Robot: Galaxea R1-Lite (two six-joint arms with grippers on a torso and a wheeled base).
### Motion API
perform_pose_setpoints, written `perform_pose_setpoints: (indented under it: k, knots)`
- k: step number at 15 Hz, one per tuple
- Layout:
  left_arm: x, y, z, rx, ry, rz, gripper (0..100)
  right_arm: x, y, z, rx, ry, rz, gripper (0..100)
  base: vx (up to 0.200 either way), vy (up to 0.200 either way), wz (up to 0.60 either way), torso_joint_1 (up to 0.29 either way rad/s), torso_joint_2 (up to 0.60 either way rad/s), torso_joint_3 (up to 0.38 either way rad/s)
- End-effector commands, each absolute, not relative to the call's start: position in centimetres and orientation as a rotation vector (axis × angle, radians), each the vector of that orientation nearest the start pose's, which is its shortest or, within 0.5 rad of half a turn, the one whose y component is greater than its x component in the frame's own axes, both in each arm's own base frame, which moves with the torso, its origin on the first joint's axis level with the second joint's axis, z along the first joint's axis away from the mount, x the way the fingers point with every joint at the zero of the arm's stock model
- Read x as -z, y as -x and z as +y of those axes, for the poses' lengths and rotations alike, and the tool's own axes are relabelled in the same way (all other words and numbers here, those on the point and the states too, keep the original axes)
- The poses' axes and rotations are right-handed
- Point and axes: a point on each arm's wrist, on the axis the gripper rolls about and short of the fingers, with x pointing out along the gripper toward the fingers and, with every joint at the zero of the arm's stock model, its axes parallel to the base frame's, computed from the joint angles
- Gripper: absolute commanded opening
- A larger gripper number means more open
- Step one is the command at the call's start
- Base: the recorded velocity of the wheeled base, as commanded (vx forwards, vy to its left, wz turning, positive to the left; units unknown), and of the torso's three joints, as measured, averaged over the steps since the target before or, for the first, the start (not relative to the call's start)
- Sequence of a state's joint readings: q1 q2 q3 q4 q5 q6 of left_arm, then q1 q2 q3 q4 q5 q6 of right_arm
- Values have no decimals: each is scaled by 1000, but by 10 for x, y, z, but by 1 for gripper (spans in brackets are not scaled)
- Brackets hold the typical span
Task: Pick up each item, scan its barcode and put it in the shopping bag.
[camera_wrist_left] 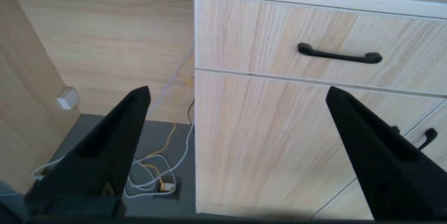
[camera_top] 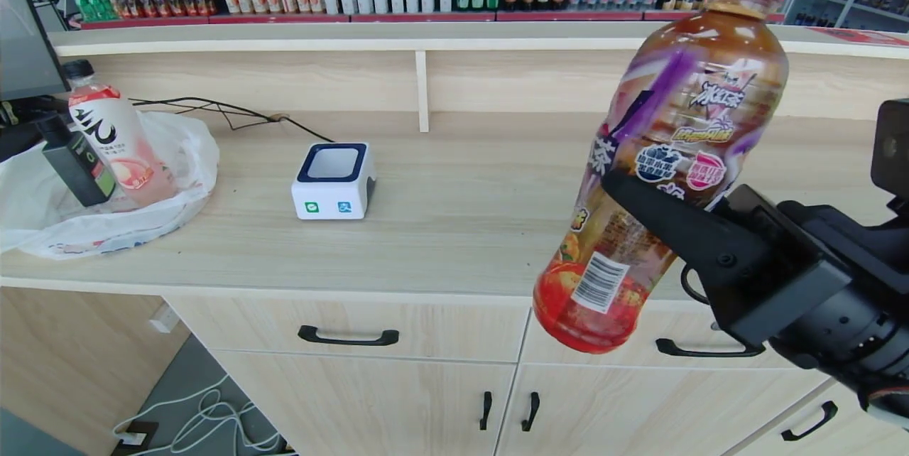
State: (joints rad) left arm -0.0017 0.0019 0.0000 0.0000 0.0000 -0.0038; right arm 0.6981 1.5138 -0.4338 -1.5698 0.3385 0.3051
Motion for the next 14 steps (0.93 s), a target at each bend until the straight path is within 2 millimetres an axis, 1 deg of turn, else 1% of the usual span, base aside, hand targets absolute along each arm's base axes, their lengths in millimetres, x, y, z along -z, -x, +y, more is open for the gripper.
perform_pose_setpoints:
  k: [1,3,7,10,14]
  knots:
    - [-76,23,0,2,5,2,100,-235,-166,152,-1142,-351,-371,0,0,0,0,0,0,0]
    - [-76,23,0,2,5,2,100,-239,-161,158,-1193,-360,-383,0,0,0,0,0,0,0]
    - [-76,23,0,2,5,2,100,-251,-158,173,-1258,-420,-395,0,0,0,0,0,0,0]
    - [-76,23,0,2,5,2,100,-252,-158,173,-1273,-473,-366,0,0,0,0,0,0,0]
    - [-76,23,0,2,5,2,100,-252,-162,176,-1279,-495,-346,0,0,0,0,0,0,0]
